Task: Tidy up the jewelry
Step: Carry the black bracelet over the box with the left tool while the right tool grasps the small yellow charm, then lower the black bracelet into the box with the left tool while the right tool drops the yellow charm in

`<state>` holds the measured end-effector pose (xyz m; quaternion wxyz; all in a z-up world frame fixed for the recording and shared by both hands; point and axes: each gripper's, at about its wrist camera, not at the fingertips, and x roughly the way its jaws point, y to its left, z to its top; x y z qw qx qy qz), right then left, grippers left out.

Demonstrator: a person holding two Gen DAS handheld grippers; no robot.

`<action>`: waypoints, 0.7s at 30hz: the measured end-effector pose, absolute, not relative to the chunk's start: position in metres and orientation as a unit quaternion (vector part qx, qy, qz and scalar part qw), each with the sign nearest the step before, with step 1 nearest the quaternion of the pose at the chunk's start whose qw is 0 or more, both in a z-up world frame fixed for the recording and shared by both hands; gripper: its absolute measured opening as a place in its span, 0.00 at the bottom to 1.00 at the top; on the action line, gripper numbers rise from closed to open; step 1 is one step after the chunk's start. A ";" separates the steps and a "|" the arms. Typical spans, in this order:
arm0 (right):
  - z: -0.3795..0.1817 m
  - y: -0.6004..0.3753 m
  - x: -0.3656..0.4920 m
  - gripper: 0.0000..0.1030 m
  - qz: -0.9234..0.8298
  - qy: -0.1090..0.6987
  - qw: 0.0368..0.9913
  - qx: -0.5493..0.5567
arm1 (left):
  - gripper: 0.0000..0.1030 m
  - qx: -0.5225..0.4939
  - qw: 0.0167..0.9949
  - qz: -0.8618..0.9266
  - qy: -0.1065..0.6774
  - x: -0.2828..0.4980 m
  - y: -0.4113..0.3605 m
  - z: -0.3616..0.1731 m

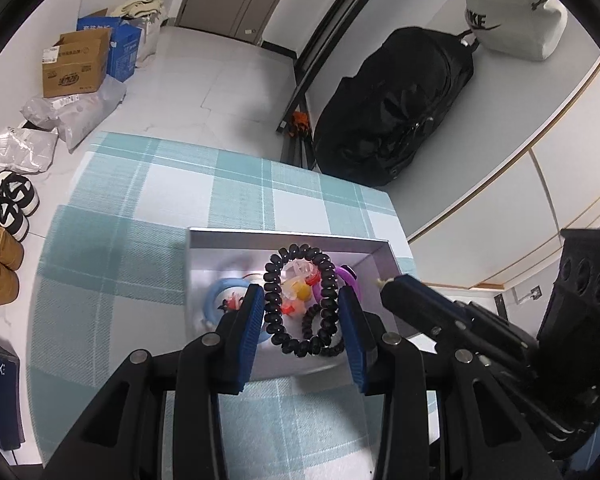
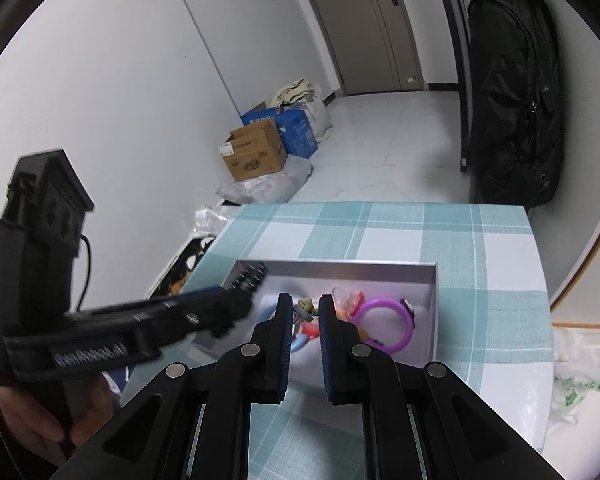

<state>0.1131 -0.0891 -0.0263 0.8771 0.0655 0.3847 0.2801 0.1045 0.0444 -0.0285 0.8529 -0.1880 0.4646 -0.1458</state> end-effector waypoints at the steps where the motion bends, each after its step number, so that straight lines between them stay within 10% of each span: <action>1: -0.026 -0.090 0.117 0.12 0.281 0.386 0.876 0.071 | 0.31 -0.187 0.852 -0.147 0.466 0.107 0.043 -0.029; 21: -0.040 -0.095 0.145 0.12 0.271 0.421 0.862 0.081 | 0.31 -0.190 0.823 -0.169 0.508 0.131 0.031 -0.048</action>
